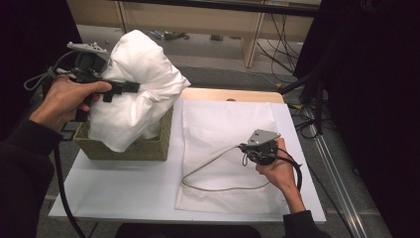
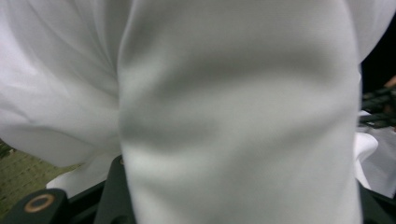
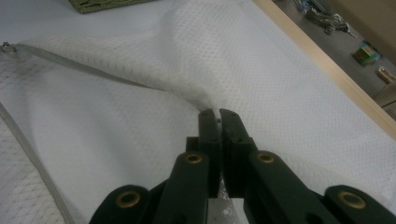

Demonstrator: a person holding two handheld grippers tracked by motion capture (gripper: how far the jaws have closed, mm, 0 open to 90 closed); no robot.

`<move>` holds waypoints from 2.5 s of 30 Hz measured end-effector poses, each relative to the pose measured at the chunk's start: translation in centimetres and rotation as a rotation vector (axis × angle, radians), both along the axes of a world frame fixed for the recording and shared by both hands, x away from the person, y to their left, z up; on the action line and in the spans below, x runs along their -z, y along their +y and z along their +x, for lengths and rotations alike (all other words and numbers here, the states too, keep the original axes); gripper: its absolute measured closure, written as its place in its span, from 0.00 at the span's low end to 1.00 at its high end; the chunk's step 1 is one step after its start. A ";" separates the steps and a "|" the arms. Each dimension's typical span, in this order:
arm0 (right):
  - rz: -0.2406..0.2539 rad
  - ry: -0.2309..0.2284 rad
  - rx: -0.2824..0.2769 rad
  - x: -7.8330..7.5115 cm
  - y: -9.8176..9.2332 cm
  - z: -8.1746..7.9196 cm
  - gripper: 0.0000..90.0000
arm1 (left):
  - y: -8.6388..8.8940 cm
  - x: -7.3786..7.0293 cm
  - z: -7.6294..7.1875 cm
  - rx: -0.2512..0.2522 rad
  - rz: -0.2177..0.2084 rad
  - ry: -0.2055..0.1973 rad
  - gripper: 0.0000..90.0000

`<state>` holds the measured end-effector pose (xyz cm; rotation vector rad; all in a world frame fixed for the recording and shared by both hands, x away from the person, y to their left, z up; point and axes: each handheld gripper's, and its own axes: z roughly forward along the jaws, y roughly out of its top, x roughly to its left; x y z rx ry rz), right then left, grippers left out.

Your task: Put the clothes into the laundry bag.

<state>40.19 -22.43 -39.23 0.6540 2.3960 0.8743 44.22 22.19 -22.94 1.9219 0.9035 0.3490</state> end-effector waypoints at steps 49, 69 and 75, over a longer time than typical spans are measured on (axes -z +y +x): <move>0.040 -0.066 -0.006 -2.3 -0.8 0.1 0.99 | -18.4 15.9 -11.1 0.634 0.025 0.252 0.57; 0.057 -0.095 -0.021 -3.5 -0.6 -0.6 0.99 | -21.4 17.8 -9.6 0.615 0.098 0.269 0.56; 0.063 -0.106 -0.028 -3.8 -0.4 -0.7 1.00 | -20.1 16.4 -6.9 0.453 0.153 0.225 0.55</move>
